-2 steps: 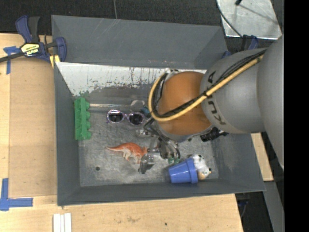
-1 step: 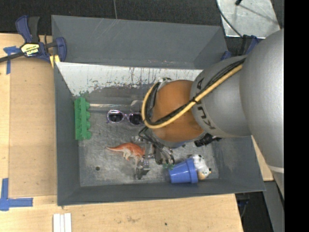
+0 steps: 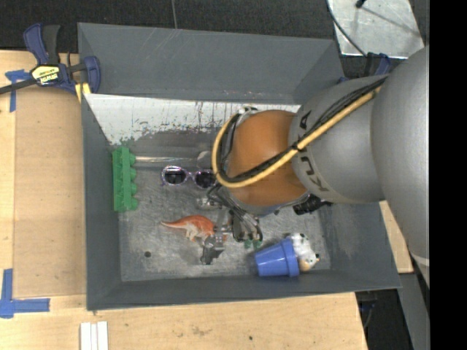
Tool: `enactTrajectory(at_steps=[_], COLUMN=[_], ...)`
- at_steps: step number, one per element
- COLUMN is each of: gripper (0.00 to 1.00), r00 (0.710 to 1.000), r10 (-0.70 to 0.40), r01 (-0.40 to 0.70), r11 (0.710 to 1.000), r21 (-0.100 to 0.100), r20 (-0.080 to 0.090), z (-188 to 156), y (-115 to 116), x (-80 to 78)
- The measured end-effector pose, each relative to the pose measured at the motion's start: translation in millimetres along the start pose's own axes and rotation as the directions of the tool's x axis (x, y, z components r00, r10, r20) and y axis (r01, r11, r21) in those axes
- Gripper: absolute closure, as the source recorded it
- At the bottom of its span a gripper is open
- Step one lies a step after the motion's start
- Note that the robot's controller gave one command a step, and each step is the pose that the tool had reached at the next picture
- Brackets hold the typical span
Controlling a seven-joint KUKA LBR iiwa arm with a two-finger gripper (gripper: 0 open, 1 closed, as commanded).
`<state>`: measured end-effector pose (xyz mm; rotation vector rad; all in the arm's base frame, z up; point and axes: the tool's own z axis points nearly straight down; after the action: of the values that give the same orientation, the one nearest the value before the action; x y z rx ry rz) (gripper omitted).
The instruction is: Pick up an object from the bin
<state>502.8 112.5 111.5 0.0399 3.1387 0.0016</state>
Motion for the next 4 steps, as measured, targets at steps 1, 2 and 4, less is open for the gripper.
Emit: enactTrajectory(at_steps=[1,2,4], gripper=[0.00,1.00,1.00], r00=[0.997,0.999,1.000], r10=[-0.078,-0.003,0.013], r01=[0.078,0.003,-0.013], r11=[0.997,1.000,1.000], r21=[0.001,-0.007,-0.005], r20=[0.003,0.032,0.019], z=[33.6,40.7,35.7], y=[1.3,6.1,6.3], x=[3.8,-3.9,-1.4])
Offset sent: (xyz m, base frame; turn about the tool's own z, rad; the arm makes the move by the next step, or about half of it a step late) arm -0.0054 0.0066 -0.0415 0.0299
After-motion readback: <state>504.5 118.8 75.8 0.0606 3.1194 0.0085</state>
